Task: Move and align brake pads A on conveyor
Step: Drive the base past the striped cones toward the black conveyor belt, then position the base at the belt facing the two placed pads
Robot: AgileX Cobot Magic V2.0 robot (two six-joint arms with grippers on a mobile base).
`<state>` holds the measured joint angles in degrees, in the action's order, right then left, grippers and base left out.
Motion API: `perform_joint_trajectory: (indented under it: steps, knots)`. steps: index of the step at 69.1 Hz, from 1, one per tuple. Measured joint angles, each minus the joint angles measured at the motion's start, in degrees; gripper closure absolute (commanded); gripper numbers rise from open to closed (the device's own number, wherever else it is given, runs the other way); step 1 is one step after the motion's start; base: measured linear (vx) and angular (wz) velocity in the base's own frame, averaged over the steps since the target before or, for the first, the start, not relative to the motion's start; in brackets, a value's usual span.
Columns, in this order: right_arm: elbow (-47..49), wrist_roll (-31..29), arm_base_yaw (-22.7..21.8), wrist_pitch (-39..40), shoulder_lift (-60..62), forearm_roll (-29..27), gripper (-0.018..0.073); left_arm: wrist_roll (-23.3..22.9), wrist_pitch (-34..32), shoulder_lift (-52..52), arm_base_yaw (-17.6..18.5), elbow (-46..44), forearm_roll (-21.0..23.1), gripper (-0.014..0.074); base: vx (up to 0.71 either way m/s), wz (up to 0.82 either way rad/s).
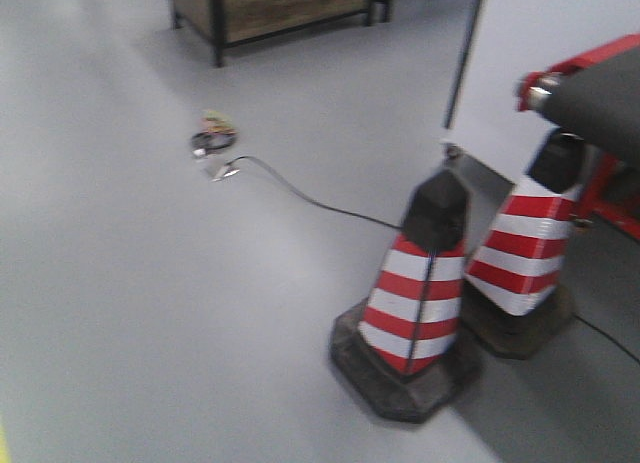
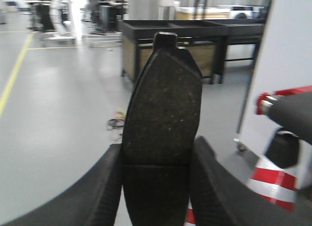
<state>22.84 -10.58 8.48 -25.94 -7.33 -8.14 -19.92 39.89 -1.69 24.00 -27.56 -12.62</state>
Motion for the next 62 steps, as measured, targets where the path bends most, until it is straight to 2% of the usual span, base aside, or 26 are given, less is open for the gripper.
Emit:
perform_joint_trajectory:
  steps: [62]
  knots:
    - [0.0,0.0,0.0,0.0,0.0,0.0,0.0561,0.0,0.0,0.0,0.0,0.0,0.0,0.0602,0.16,-0.77]
